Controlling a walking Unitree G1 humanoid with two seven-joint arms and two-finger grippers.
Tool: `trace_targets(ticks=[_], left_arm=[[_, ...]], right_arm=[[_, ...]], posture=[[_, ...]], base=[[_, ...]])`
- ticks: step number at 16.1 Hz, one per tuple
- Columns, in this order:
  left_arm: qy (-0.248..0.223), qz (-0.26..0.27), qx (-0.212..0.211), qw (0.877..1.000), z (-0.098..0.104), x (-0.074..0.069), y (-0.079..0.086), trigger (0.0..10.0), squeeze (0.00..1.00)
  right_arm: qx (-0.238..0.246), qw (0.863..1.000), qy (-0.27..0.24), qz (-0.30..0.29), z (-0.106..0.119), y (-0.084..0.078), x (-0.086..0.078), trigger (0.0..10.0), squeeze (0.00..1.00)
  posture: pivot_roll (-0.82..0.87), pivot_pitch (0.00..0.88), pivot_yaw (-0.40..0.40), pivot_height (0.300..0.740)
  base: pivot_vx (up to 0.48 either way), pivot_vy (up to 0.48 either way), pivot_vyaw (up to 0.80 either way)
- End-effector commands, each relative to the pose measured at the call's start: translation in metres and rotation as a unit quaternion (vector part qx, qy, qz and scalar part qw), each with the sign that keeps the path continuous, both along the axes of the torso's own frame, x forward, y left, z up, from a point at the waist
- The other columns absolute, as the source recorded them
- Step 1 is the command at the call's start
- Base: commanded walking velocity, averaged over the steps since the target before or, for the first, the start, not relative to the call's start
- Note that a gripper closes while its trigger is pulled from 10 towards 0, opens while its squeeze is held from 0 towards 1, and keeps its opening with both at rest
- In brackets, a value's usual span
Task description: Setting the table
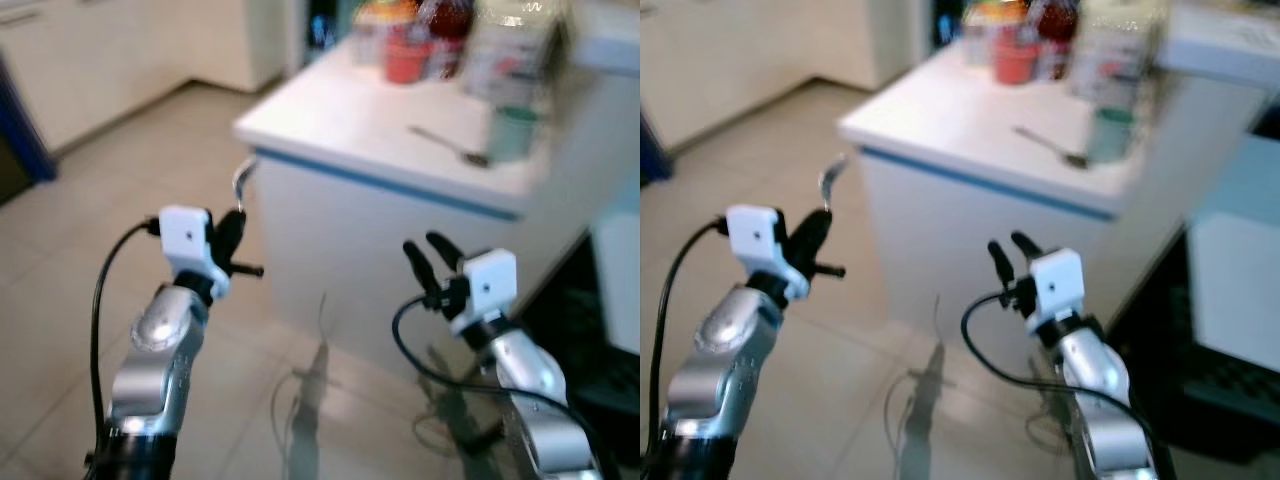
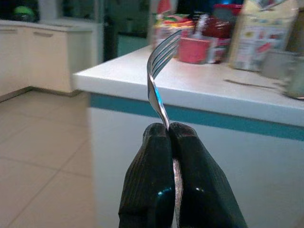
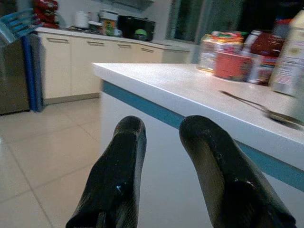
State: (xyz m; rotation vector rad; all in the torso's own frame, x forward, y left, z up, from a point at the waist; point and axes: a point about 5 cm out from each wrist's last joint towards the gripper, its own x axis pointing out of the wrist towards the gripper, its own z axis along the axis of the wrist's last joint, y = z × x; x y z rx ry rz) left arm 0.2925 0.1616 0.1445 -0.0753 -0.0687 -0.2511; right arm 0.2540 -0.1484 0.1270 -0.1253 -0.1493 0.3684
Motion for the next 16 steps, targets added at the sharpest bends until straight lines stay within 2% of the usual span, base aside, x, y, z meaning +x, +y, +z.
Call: trace_targets(ticks=[1,3,7,16], left_arm=[[-0.008,-0.018,-0.001,1.000,0.0024,0.0003,-0.0090,0.0,0.00],[-0.010,-0.021,-0.002,1.000,0.0028,0.0008,-0.0092,0.0,0.00],[-0.014,-0.024,-0.006,1.000,0.0037,0.0026,-0.0106,0.0,0.00],[-0.020,-0.026,-0.008,0.999,0.0060,0.0056,-0.0121,0.0,0.00]], right_arm=[[-0.002,1.000,0.004,-0.007,0.0017,-0.0059,0.0008,10.0,0.00],[0.004,1.000,0.013,-0.006,0.0006,-0.0065,0.0020,10.0,0.00],[0.022,0.999,0.029,-0.013,-0.0008,-0.0091,0.0045,10.0,0.00],[0.023,0.999,0.034,-0.013,0.0000,-0.0094,0.0057,10.0,0.00]], posture=[[-0.02,0.000,0.027,0.740],[-0.02,0.000,0.028,0.740],[-0.02,0.000,0.031,0.740],[-0.03,0.000,0.032,0.740]], base=[[0.000,-0.480,0.00],[0.000,-0.480,0.00],[0.000,-0.480,-0.63],[0.000,0.000,-0.79]])
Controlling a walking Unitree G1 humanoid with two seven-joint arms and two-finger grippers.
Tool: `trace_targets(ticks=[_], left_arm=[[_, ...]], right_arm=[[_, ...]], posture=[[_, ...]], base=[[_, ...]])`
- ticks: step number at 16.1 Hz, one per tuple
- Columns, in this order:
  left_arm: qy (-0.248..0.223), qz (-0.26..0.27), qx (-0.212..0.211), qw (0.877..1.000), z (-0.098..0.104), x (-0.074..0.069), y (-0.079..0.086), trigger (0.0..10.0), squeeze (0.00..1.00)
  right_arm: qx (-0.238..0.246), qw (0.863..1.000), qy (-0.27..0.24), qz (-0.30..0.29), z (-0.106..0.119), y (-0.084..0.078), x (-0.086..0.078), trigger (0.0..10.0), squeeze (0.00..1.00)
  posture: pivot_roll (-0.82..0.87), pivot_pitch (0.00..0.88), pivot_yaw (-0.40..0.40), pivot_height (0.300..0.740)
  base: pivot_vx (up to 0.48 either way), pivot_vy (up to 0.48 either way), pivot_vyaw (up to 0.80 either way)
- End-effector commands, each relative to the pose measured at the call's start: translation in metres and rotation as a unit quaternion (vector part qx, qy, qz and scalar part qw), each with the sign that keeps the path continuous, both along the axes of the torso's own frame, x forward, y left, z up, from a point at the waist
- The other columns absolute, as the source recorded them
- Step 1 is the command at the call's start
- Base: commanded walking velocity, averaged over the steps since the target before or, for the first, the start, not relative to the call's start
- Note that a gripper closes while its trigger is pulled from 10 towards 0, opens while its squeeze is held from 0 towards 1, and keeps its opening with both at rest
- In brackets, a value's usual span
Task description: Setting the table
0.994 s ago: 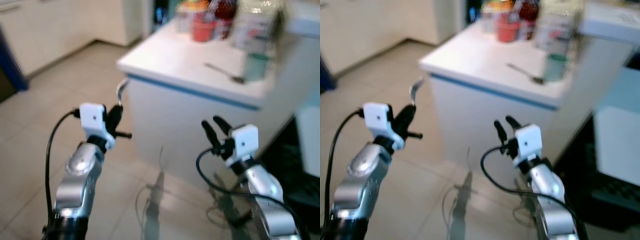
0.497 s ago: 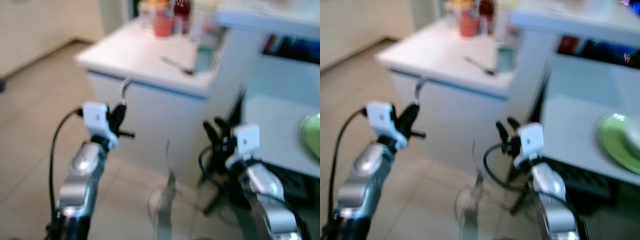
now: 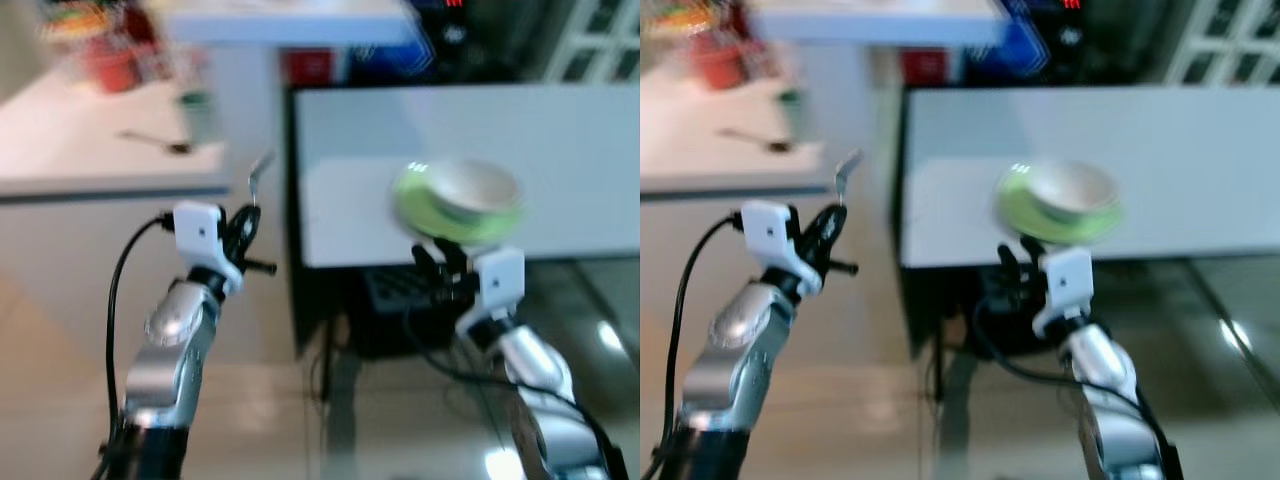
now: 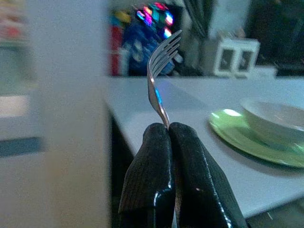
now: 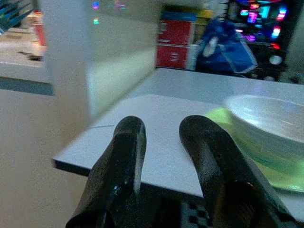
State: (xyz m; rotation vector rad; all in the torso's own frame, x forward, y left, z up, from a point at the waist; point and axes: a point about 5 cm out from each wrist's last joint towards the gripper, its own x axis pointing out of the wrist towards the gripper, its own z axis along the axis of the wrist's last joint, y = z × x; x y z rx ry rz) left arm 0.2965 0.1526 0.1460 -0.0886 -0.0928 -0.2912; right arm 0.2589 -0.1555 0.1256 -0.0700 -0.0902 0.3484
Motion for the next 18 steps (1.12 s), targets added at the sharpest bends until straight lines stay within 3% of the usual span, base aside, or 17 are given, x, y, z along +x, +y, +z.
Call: trace_targets(ticks=[1,3,8,18], left_arm=[[-0.008,-0.007,0.000,1.000,0.0044,0.0017,-0.0034,0.0,0.00],[-0.008,-0.009,0.000,1.000,0.0047,0.0025,-0.0049,0.0,0.00],[-0.007,-0.008,0.007,1.000,0.0046,0.0049,-0.0072,0.0,0.00],[-0.011,-0.004,0.012,1.000,0.0064,0.0086,-0.0107,0.0,0.00]], right_arm=[[0.000,1.000,0.001,-0.003,0.0015,-0.0025,0.0008,10.0,0.00],[-0.002,1.000,-0.009,-0.008,0.0036,-0.0037,0.0011,10.0,0.00],[-0.010,1.000,-0.017,-0.005,0.0056,-0.0037,0.0006,10.0,0.00],[-0.007,1.000,-0.015,-0.003,0.0038,-0.0026,0.0022,10.0,0.00]], posture=[[-0.03,0.000,0.032,0.740],[-0.03,0.000,0.031,0.740],[-0.03,0.000,0.032,0.740],[-0.04,0.000,0.039,0.740]], base=[[0.000,0.000,-0.78],[0.000,0.000,-0.79],[0.000,0.000,0.00],[0.323,-0.336,0.00]])
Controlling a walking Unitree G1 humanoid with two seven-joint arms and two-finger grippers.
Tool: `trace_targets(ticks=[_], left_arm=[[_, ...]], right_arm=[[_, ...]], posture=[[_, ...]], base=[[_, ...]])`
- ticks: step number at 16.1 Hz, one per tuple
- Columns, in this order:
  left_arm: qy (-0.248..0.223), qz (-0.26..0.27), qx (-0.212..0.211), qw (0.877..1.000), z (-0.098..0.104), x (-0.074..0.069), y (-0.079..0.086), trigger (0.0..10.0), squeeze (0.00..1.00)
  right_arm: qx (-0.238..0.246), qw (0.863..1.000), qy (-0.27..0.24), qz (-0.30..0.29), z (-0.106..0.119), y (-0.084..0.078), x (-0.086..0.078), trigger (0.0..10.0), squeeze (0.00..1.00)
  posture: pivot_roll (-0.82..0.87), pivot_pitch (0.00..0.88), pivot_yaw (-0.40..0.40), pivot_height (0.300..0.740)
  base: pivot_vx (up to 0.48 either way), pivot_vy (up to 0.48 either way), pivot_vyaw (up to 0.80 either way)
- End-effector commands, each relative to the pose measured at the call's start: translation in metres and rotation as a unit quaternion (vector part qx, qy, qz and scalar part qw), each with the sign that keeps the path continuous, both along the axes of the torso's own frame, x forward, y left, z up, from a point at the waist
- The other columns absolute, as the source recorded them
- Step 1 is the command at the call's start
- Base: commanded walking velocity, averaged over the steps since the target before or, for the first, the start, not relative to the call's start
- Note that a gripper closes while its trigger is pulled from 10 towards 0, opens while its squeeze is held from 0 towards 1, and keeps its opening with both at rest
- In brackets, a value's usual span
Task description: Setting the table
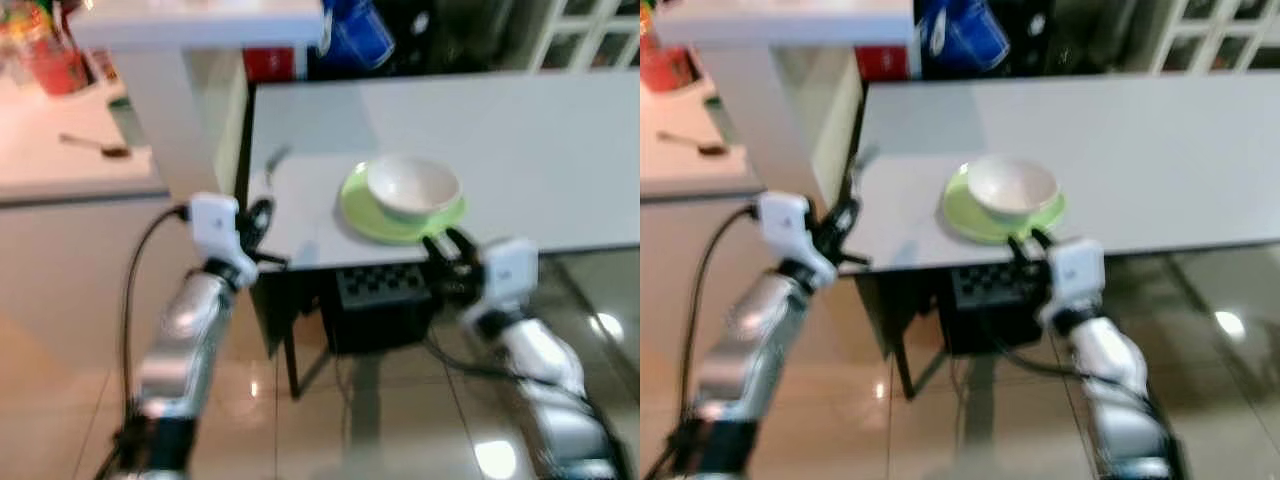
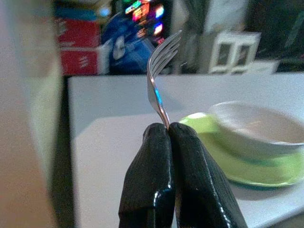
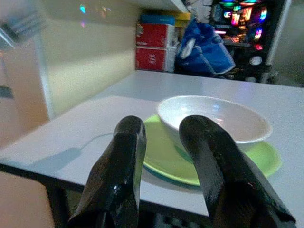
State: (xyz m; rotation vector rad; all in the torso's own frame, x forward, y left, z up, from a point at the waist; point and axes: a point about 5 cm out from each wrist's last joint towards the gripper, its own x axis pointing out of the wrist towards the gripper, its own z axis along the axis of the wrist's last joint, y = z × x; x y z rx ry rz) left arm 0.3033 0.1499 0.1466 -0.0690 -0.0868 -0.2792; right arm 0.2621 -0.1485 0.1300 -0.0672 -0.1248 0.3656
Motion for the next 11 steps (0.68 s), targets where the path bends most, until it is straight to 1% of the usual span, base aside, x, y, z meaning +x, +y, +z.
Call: trace_targets(ticks=[1,4,7,8,9,10,11], left_arm=[[-0.012,-0.010,0.006,1.000,0.006,0.002,-0.008,0.0,0.00],[-0.018,-0.014,0.004,1.000,0.007,0.002,-0.009,0.0,0.00],[-0.021,-0.019,0.004,1.000,0.009,0.002,-0.010,0.0,0.00],[-0.025,-0.022,0.010,0.999,0.011,0.002,-0.009,0.0,0.00],[-0.024,-0.029,0.014,0.999,0.013,0.004,-0.009,0.0,0.00],[-0.021,-0.042,0.013,0.999,0.017,0.006,-0.012,0.0,0.00],[-0.021,-0.058,0.021,0.998,0.022,0.010,-0.016,0.0,0.00]], right_arm=[[-0.010,1.000,0.001,-0.012,-0.001,-0.009,-0.001,10.0,0.00],[-0.011,1.000,0.002,-0.011,-0.002,-0.010,-0.002,10.0,0.00],[-0.014,1.000,-0.008,-0.010,0.002,-0.012,-0.003,10.0,0.00],[-0.020,1.000,-0.021,-0.008,0.011,-0.017,-0.004,10.0,0.00],[-0.025,0.999,-0.029,-0.010,0.019,-0.025,-0.004,10.0,0.00],[-0.018,0.999,-0.030,-0.001,0.023,-0.029,-0.003,10.0,0.00],[-0.019,0.999,-0.029,0.005,0.023,-0.027,-0.001,10.0,0.00]], posture=[[-0.04,0.000,0.040,0.740],[-0.04,0.000,0.041,0.740],[-0.04,0.000,0.043,0.740],[-0.05,0.000,0.051,0.740],[-0.05,0.000,0.055,0.740],[-0.06,0.000,0.063,0.740],[-0.06,0.000,0.066,0.740]], base=[[0.371,-0.300,0.00],[0.371,-0.300,0.00],[0.000,0.000,0.00],[0.000,0.000,0.00],[0.000,0.000,0.00],[0.000,0.000,0.00],[0.000,0.000,0.00]])
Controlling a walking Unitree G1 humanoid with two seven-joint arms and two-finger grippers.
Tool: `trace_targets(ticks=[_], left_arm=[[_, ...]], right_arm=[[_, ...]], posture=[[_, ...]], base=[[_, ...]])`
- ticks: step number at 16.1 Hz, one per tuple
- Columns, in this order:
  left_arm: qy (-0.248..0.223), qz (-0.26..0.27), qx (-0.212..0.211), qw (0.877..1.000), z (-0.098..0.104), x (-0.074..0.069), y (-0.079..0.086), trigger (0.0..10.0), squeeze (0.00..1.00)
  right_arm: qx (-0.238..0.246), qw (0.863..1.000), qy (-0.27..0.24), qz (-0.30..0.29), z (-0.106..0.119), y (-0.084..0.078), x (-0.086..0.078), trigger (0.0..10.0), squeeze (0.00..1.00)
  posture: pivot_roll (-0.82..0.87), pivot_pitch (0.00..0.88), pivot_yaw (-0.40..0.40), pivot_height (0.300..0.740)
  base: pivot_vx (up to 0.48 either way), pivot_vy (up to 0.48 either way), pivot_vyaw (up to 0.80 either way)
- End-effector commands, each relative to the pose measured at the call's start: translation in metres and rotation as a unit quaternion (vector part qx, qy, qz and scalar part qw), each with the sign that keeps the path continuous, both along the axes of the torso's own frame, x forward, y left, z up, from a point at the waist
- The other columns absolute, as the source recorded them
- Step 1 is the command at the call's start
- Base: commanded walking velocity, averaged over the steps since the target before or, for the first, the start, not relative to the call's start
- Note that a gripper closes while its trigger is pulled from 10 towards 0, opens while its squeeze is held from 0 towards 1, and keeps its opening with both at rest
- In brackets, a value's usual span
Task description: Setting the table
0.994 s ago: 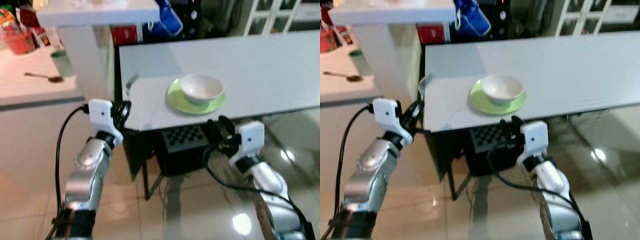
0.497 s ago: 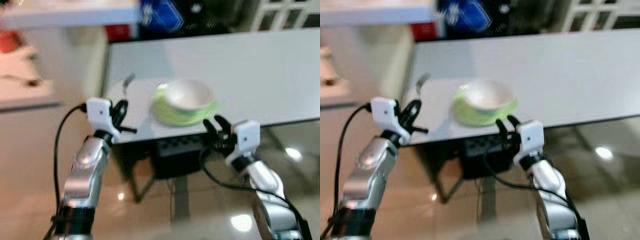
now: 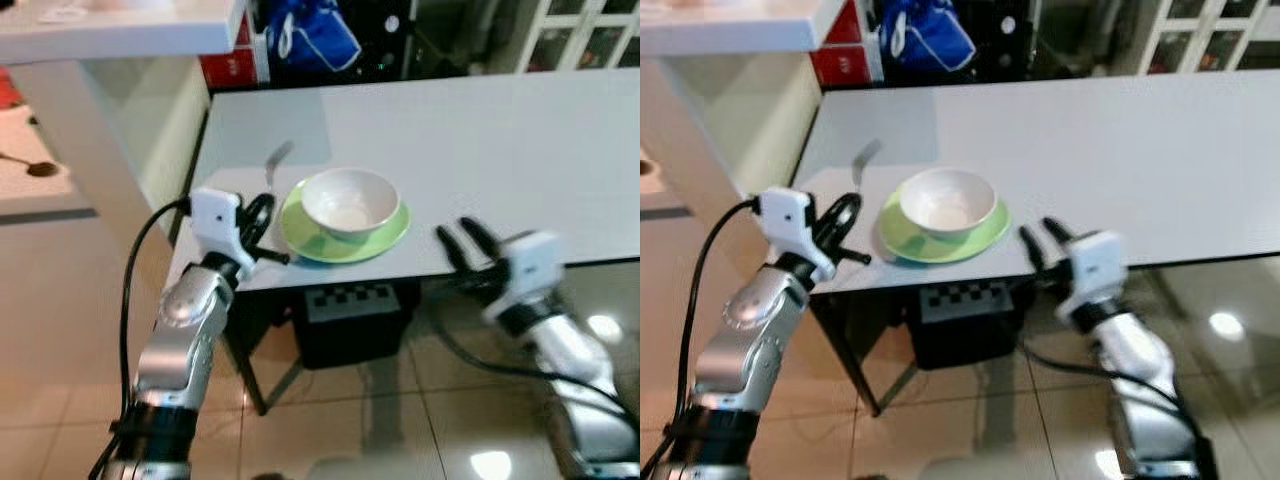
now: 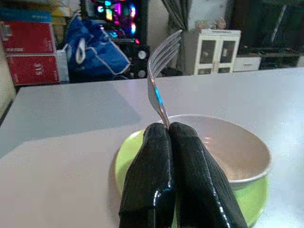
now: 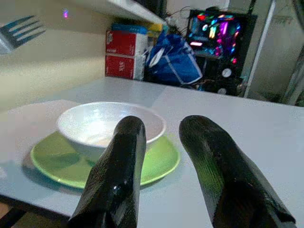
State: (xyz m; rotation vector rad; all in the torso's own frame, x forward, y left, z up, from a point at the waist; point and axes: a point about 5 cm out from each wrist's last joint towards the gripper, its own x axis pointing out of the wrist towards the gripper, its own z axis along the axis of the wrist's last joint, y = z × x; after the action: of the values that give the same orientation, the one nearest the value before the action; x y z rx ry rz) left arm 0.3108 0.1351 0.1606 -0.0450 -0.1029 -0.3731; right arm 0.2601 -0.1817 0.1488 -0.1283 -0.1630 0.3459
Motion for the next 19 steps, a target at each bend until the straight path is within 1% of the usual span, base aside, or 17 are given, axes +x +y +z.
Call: trace_targets(ticks=[1,3,4,5,6,7,8,9,10,11,12,13,14,17,18,19], left_arm=[[-0.013,-0.022,0.015,1.000,0.014,0.006,-0.004,0.0,0.00],[-0.010,-0.046,0.044,0.998,0.024,0.015,-0.005,0.0,0.00],[0.000,-0.053,0.057,0.997,0.025,0.021,-0.002,0.0,0.00],[0.018,-0.062,0.084,0.994,0.022,0.029,0.002,0.0,0.00],[0.032,-0.074,0.104,0.991,0.020,0.036,0.004,0.0,0.00],[0.042,-0.084,0.137,0.986,0.019,0.046,0.008,0.0,0.00],[0.049,-0.090,0.147,0.984,0.020,0.051,0.009,0.0,0.00],[0.057,-0.097,0.179,0.977,0.026,0.066,0.012,0.0,0.00],[0.059,-0.098,0.182,0.977,0.028,0.068,0.012,0.0,0.00],[0.057,-0.100,0.200,0.973,0.031,0.074,0.011,0.0,0.00],[0.057,-0.106,0.222,0.968,0.031,0.079,0.009,0.0,0.00],[0.058,-0.119,0.250,0.959,0.031,0.082,0.005,0.0,0.00],[0.057,-0.142,0.291,0.945,0.034,0.086,-0.001,0.0,0.00],[0.050,-0.160,0.319,0.933,0.042,0.090,-0.005,0.0,0.00],[0.043,-0.176,0.353,0.918,0.047,0.092,-0.009,0.0,0.00],[0.041,-0.181,0.364,0.913,0.048,0.093,-0.010,0.0,0.00]], right_arm=[[0.005,1.000,-0.005,0.016,0.003,0.009,0.002,10.0,0.00],[0.014,1.000,0.001,0.026,0.001,0.017,0.000,10.0,0.00],[0.017,0.999,0.004,0.030,0.000,0.020,-0.001,10.0,0.00],[0.021,0.999,0.006,0.031,-0.001,0.022,-0.002,10.0,0.00],[0.025,0.999,0.008,0.030,-0.002,0.023,-0.002,10.0,0.00],[0.028,0.999,0.009,0.031,-0.003,0.026,-0.003,10.0,0.00],[0.029,0.999,0.010,0.031,-0.004,0.027,-0.003,10.0,0.00],[0.031,0.999,0.012,0.032,-0.005,0.028,-0.004,10.0,0.00],[0.032,0.999,0.012,0.033,-0.005,0.028,-0.004,10.0,0.00],[0.033,0.999,0.013,0.032,-0.005,0.029,-0.004,10.0,0.00],[0.033,0.999,0.013,0.031,-0.005,0.029,-0.004,10.0,0.00],[0.034,0.999,0.012,0.031,-0.004,0.029,-0.004,10.0,0.00],[0.035,0.999,0.012,0.029,-0.004,0.030,-0.005,10.0,0.00],[0.037,0.999,0.012,0.028,-0.004,0.031,-0.005,10.0,0.00],[0.040,0.999,0.013,0.029,-0.005,0.033,-0.006,10.0,0.00],[0.040,0.999,0.013,0.029,-0.005,0.034,-0.006,10.0,0.00]], posture=[[-0.06,0.000,0.066,0.740],[-0.06,0.000,0.069,0.740],[-0.06,0.000,0.073,0.740],[-0.06,0.000,0.077,0.740],[-0.06,0.000,0.079,0.740],[-0.06,0.000,0.082,0.740],[-0.06,0.000,0.083,0.740],[-0.07,0.000,0.084,0.740],[-0.07,0.000,0.084,0.740],[-0.07,0.000,0.086,0.740],[-0.08,0.000,0.087,0.740],[-0.09,0.000,0.089,0.740],[-0.09,0.000,0.096,0.740],[-0.09,0.000,0.103,0.740],[-0.09,0.000,0.107,0.740],[-0.09,0.000,0.109,0.740]], base=[[0.000,0.000,0.00],[0.000,0.000,0.00],[0.000,0.000,0.00],[0.000,0.000,0.00],[0.000,0.000,0.00],[0.000,0.000,0.00],[0.000,0.000,0.00],[0.000,0.000,0.00],[0.000,0.000,0.00],[0.000,0.000,0.00],[0.000,0.000,0.00],[0.000,0.000,0.00],[0.000,0.000,0.00],[0.000,0.000,0.00],[0.000,0.000,0.00],[0.000,0.000,0.00]])
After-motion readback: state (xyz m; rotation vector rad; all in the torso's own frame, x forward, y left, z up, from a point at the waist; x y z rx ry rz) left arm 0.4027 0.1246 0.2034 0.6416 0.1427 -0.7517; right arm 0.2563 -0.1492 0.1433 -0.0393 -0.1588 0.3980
